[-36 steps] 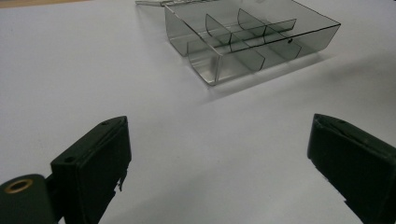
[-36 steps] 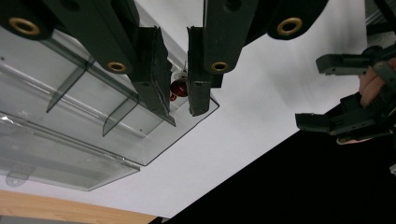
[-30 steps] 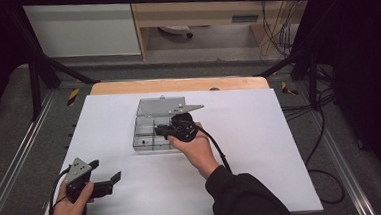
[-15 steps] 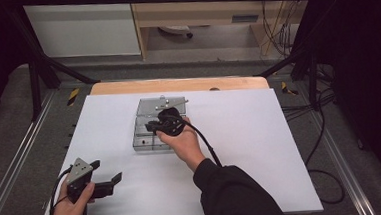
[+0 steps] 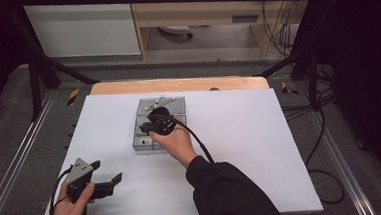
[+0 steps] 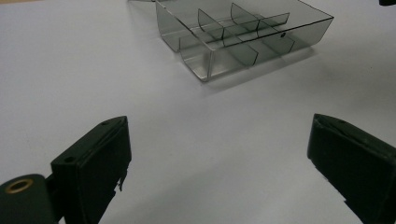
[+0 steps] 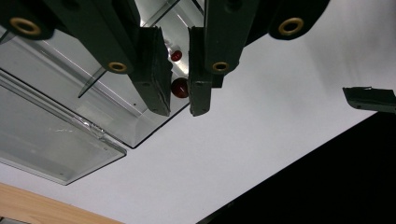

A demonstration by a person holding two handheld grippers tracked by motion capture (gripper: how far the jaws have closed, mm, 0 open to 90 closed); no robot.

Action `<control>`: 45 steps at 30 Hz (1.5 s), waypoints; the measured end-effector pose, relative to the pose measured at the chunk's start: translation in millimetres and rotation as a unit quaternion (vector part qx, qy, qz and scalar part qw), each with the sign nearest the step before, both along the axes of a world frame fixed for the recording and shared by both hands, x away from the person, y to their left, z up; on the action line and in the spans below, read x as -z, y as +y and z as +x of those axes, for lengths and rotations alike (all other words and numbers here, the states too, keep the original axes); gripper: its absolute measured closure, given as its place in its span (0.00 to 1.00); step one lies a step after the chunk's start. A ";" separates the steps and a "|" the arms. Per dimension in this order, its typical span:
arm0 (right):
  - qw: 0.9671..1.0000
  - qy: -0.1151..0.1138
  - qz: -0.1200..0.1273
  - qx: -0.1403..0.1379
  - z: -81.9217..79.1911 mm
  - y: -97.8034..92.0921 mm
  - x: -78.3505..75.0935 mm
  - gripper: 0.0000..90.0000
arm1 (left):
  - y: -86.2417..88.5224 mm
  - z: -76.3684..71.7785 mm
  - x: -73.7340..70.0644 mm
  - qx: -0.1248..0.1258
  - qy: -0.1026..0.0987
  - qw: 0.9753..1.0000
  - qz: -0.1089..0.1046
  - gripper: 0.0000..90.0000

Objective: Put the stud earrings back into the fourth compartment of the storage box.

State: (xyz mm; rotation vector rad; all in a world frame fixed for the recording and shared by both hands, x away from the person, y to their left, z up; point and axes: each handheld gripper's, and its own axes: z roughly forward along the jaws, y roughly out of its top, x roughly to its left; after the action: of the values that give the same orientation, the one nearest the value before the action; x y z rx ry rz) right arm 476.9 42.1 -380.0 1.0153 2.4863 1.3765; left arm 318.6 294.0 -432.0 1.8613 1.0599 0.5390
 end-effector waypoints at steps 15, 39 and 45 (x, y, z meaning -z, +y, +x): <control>1.000 0.005 -0.020 -0.006 -2.4 4.9 5.1 0.79 | 0.3 -0.3 0.0 0.000 0.001 1.000 -0.003 0.07; 0.998 -0.016 0.007 0.058 -40.5 -64.4 -18.8 0.15 | 1.3 -1.6 -3.4 -0.012 -0.014 1.000 -0.009 0.07; 0.996 -0.013 0.042 0.082 -52.1 -105.3 -22.4 0.07 | 0.9 -2.1 -3.7 -0.013 -0.015 1.000 -0.014 0.07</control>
State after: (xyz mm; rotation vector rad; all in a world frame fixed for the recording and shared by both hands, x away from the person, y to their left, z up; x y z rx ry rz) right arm 424.8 -63.1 -357.6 1.1802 2.2854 1.4424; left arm 316.4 294.9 -428.3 1.8115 1.0670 0.5627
